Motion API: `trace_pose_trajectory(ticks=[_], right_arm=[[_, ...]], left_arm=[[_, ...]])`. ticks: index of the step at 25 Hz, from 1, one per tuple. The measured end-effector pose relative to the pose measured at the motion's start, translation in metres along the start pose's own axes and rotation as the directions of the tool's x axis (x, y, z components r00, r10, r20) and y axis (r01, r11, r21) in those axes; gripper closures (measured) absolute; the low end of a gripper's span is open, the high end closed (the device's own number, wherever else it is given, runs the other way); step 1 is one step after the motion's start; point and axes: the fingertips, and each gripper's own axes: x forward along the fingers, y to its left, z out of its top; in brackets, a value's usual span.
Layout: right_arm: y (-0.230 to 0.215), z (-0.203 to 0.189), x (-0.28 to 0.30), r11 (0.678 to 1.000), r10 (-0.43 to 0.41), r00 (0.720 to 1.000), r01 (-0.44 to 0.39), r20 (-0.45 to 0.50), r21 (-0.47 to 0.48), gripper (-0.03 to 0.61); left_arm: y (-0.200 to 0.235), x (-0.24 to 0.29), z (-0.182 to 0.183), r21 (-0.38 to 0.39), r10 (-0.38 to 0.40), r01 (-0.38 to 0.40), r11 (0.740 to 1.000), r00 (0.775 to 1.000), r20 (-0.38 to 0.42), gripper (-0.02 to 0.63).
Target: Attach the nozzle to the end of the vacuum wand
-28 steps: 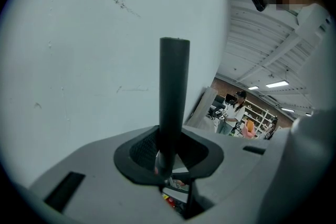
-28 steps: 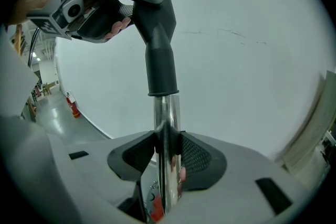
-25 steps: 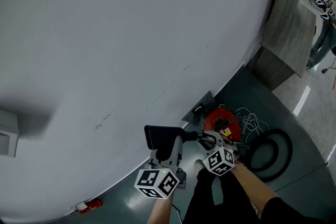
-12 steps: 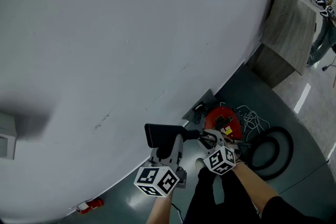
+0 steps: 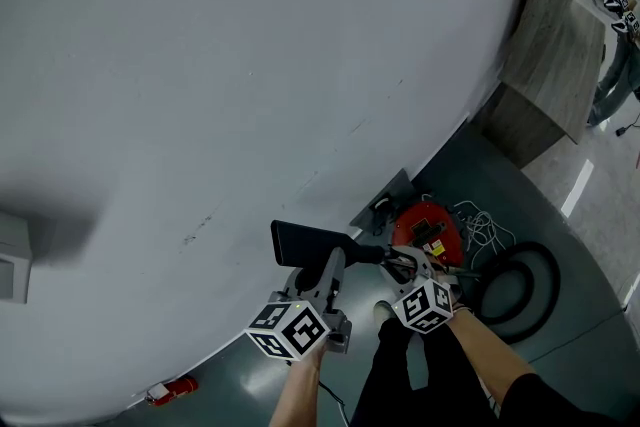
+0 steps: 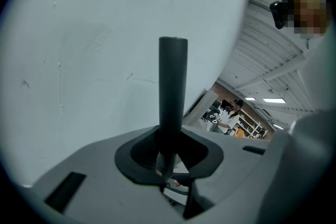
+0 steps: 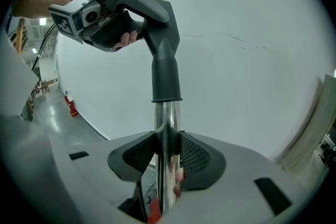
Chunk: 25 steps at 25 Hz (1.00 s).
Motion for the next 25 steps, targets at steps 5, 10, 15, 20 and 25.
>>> trace_pose_trajectory(ticks=[5, 10, 15, 20, 25], right_arm=[[0.002, 0.0, -0.001, 1.0, 0.006, 1.0, -0.006, 0.003, -0.007, 0.425], [0.002, 0.0, 0.001, 1.0, 0.006, 1.0, -0.006, 0.001, 0.002, 0.425], [0.002, 0.0, 0.003, 1.0, 0.004, 1.0, -0.004, 0.006, 0.005, 0.424], [0.003, 0.0, 0.002, 0.997, 0.038, 0.999, -0.038, 0.006, 0.061, 0.42], [-0.001, 0.013, -0.013, 0.992, 0.05, 0.998, -0.052, 0.026, 0.115, 0.407]], left_arm=[[0.004, 0.009, 0.0, -0.029, -0.031, 0.03, 0.999, 0.999, -0.035, 0.529], [0.009, 0.011, -0.003, -0.062, -0.027, 0.026, 0.998, 0.999, -0.022, 0.529], [0.009, 0.011, -0.002, -0.05, -0.036, 0.036, 0.998, 0.999, 0.011, 0.528], [0.008, 0.009, -0.007, 0.009, -0.019, 0.019, 1.0, 1.0, -0.003, 0.48], [0.01, -0.004, -0.009, -0.012, 0.001, -0.001, 1.0, 1.0, 0.007, 0.46]])
